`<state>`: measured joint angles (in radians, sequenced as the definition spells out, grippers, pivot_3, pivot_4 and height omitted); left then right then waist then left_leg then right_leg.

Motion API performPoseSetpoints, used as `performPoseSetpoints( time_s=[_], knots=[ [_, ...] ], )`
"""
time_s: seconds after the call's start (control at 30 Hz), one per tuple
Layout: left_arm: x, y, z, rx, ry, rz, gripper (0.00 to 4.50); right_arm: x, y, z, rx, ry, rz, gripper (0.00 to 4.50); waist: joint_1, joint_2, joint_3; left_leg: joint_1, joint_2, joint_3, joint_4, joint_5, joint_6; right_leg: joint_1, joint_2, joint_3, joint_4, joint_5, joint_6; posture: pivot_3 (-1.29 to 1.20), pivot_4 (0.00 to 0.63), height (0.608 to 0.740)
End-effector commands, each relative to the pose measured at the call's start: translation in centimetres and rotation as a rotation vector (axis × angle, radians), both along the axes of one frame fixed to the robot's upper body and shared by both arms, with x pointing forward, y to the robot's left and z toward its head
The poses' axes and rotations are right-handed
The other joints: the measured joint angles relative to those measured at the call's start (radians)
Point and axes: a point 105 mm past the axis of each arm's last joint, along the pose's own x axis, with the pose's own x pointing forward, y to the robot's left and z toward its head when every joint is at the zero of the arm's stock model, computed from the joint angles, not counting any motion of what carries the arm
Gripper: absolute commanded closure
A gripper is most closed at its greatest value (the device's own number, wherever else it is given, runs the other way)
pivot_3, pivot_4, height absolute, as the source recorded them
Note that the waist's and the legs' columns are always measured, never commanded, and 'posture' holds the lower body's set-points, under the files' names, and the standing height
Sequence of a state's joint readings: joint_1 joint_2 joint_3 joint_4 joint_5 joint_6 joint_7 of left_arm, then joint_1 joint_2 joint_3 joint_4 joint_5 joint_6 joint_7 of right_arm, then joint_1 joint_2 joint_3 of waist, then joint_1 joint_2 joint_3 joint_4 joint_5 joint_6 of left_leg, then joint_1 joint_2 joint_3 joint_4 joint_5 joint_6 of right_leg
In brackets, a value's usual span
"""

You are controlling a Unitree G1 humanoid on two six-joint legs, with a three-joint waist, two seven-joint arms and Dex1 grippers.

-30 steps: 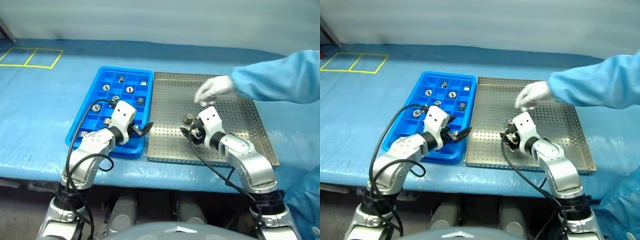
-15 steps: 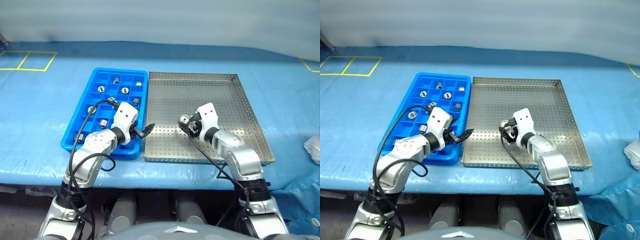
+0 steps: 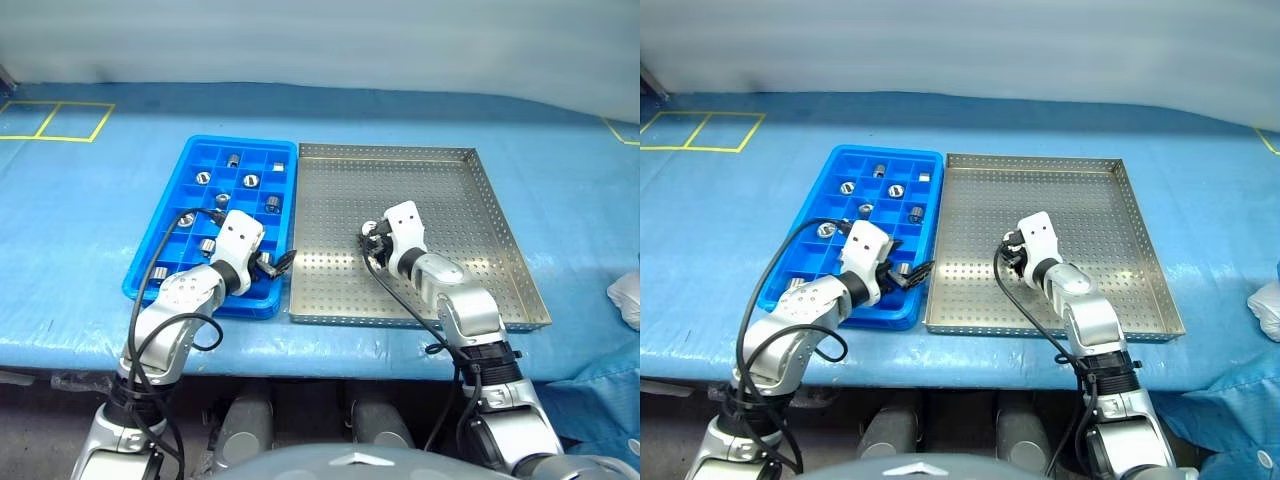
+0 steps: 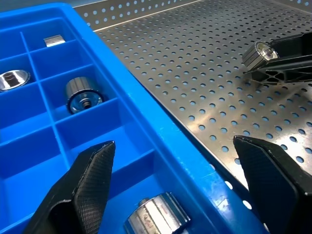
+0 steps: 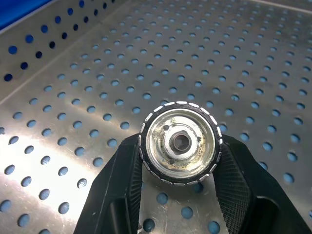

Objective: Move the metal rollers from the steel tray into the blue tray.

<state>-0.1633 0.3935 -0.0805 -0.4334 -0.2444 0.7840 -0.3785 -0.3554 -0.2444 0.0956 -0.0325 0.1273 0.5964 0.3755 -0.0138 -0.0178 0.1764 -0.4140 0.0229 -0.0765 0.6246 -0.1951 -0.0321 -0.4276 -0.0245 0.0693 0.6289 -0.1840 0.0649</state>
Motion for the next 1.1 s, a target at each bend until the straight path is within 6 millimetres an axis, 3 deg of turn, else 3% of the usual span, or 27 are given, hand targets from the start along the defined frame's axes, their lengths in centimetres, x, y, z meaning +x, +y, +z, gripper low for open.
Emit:
performPoseSetpoints(
  time_s=[0.03, 0.13, 0.27, 0.47, 0.77, 0.97, 1.1],
  knots=[
    [-0.1, 2.0, 2.2, 0.010, -0.084, 0.071, 0.26, -0.2, 3.9, 4.8, 0.050, -0.163, 0.152, 2.80, 0.001, 0.000, 0.000, 0.000, 0.000, 0.000, 0.000, 0.000, 0.000, 0.000, 0.000, 0.000, 0.000, 0.000, 0.000, 0.18, 0.150, 0.740],
    [-0.3, 4.1, 2.9, 0.022, -0.106, 0.162, 0.26, -0.9, 7.7, 6.3, 0.102, -0.182, 0.291, 2.80, 0.004, 0.000, 0.000, 0.001, 0.001, -0.001, 0.000, 0.000, 0.000, 0.000, 0.001, -0.001, 0.001, 0.000, -0.001, 0.20, 0.150, 0.740],
    [-0.8, 6.1, 3.0, 0.051, -0.095, 0.254, 0.26, -0.9, 11.8, 6.7, 0.087, -0.188, 0.409, 2.80, 0.010, 0.000, 0.000, 0.001, 0.001, -0.001, -0.001, 0.000, 0.000, 0.000, 0.001, -0.001, 0.001, 0.000, -0.001, 0.25, 0.150, 0.740],
    [-2.3, 7.5, 2.6, 0.072, -0.078, 0.331, 0.26, -0.5, 15.3, 6.1, 0.085, -0.171, 0.498, 2.80, 0.050, 0.000, 0.000, 0.001, 0.001, -0.001, -0.003, 0.000, 0.000, 0.000, 0.001, -0.001, 0.000, -0.001, -0.001, 0.32, 0.150, 0.740],
    [-3.3, 6.7, 2.2, 0.050, -0.062, 0.328, 0.26, 1.6, 16.3, 5.6, 0.082, -0.152, 0.499, 2.80, 0.091, 0.000, 0.000, 0.001, 0.001, -0.001, -0.004, 0.000, -0.001, -0.001, 0.001, -0.002, 0.000, -0.001, -0.003, 0.37, 0.150, 0.740],
    [-2.9, 6.0, 1.9, 0.046, -0.053, 0.306, 0.26, 2.2, 15.6, 6.8, 0.099, -0.218, 0.454, 0.87, 0.102, 0.000, 0.000, 0.001, 0.001, -0.001, -0.006, 0.000, -0.001, -0.001, 0.001, -0.002, 0.000, -0.002, -0.004, 0.35, 0.150, 0.740],
    [-2.5, 5.0, 1.9, 0.036, -0.055, 0.261, 0.26, 2.4, 14.4, 8.1, 0.115, -0.286, 0.395, 0.87, 0.102, 0.000, 0.000, 0.001, 0.001, -0.001, -0.007, 0.000, -0.001, -0.002, 0.001, -0.002, 0.000, -0.002, -0.004, 0.32, 0.150, 0.740]
  ],
)
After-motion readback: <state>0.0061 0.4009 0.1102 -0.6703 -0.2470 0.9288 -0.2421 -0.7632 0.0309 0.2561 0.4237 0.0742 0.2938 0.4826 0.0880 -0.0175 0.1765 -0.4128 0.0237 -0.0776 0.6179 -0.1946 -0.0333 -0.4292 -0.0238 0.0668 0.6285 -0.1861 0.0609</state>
